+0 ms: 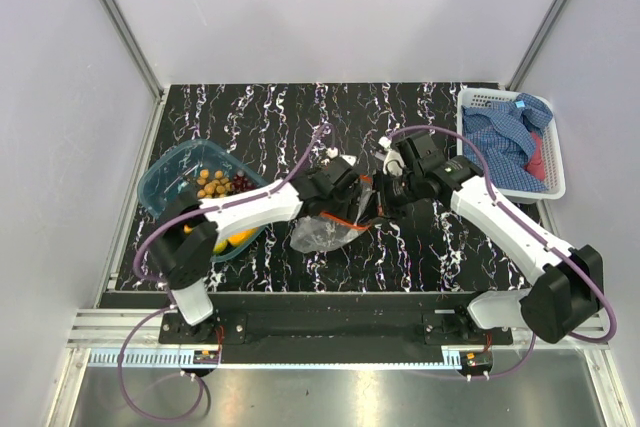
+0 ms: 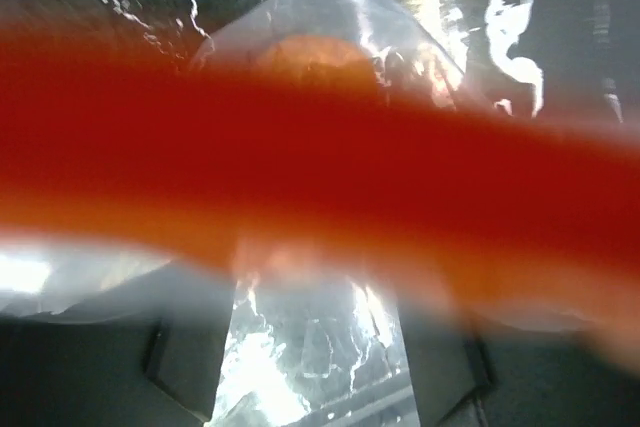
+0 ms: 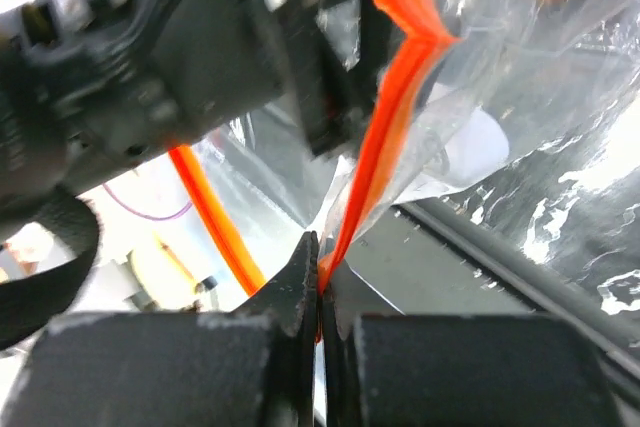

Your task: Open the zip-top bag and remove the fake food

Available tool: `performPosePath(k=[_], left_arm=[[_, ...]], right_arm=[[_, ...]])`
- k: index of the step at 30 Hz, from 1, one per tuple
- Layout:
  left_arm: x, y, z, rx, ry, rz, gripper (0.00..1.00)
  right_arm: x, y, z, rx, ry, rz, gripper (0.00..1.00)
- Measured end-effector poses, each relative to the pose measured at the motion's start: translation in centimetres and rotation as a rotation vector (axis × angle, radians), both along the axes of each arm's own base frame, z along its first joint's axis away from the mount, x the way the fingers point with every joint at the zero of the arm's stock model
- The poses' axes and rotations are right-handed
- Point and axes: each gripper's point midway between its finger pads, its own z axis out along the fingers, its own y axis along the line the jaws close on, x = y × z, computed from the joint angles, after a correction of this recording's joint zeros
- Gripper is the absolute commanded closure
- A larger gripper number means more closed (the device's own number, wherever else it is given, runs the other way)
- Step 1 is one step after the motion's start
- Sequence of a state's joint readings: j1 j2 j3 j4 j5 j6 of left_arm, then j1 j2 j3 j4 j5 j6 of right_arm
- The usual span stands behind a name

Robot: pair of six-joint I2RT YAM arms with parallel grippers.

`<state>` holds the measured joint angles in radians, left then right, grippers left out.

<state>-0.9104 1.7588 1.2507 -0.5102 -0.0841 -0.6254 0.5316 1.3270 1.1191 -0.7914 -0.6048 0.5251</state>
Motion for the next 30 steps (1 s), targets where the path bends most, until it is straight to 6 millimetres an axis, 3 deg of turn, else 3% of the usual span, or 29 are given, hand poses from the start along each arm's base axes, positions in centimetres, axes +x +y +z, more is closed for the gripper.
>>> performPosePath(k=[5,9,12,15,18,23,30], left_arm=[[0.6,-0.2,4.3,-0.088,-0.109,-0.013,0.33],[1.6,1.0,8.1,-0.09,-0.267,0.007,0.31],[2.9,1.8,9.7,-0.034,-0.352,0.032,0.31],[3.9,1.8,10.4,0.002,-0.394,0.031,0.31],[3.8,1.7,10.4,0.006,-0.395,0.012,0.32],[3.2,1.2,9.4,-0.006,-0.355,-0.015,0.39],[2.5,0.4,4.8,0.041,-0.245,-0.058,0.44]], right_arm=[[1.3,0.1,3.8,0.033,-0.182,0.02,1.0],[0.9,-0.3,6.5,0.082,-0.299,0.029,1.0],[0.7,-0.4,6.5,0.092,-0.316,0.029,1.0],[0.4,-0.6,4.6,0.072,-0.28,0.029,1.0],[0.1,-0.9,3.4,0.054,-0.255,0.029,1.0],[0.5,-1.0,3.2,0.035,-0.268,0.016,1.0],[0.6,-0.6,2.0,0.043,-0.223,0.004,1.0]])
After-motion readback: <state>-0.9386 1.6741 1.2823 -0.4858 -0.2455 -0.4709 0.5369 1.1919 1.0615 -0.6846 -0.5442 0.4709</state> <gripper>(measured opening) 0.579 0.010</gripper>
